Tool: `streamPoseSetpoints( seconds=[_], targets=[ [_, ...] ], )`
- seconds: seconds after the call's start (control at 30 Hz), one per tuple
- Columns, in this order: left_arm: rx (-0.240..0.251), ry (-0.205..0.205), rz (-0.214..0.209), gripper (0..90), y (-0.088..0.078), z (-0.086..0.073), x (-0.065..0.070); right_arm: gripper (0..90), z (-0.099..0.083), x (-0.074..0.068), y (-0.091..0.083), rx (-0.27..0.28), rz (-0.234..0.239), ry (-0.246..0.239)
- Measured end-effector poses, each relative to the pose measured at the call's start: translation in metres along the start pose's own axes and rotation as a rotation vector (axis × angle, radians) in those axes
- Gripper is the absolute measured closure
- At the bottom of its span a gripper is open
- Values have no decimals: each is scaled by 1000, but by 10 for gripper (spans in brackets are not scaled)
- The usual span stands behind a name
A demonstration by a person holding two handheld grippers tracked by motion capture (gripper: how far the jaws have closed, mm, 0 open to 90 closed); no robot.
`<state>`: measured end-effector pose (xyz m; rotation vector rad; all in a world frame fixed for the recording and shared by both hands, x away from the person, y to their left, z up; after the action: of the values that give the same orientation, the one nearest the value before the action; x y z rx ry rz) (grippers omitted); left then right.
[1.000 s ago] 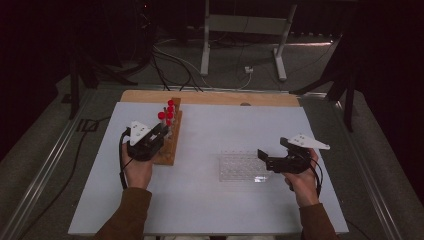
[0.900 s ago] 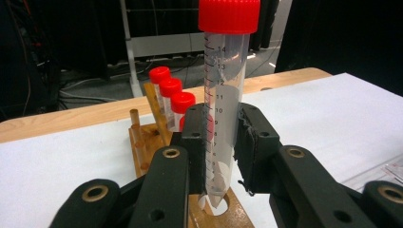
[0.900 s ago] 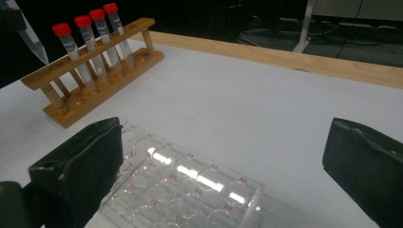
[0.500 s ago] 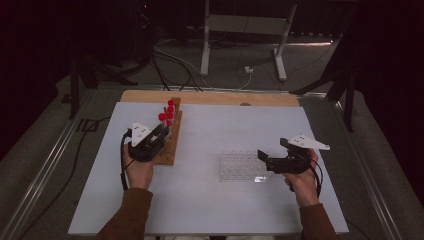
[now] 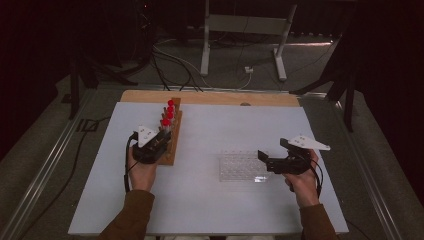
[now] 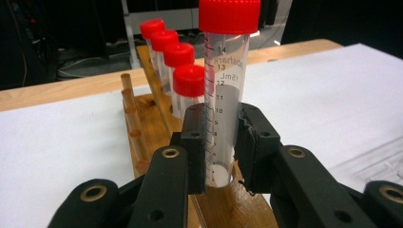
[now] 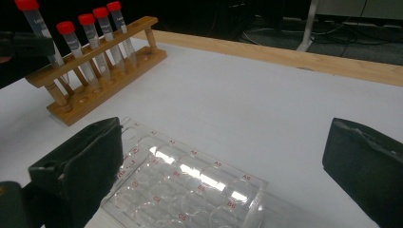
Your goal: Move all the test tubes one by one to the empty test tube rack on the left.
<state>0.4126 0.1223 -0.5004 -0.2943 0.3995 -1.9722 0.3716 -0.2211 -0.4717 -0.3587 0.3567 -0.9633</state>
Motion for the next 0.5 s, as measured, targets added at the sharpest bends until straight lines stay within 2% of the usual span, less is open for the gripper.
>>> streamPoseSetpoints(
  seconds=[0.5],
  targets=[
    [-33, -8, -2, 740, 4, -12, 1, 0, -1, 1, 0, 1, 3, 7]
  ],
)
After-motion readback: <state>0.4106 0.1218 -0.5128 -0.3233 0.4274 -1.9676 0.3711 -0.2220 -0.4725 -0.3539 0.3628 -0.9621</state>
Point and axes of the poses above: each handheld gripper's, and its own axes: y roughly forward along the jaws, z roughly out of its top, x roughly to its right, the point moved 9 cm from there along y, roughly forward along the jaws
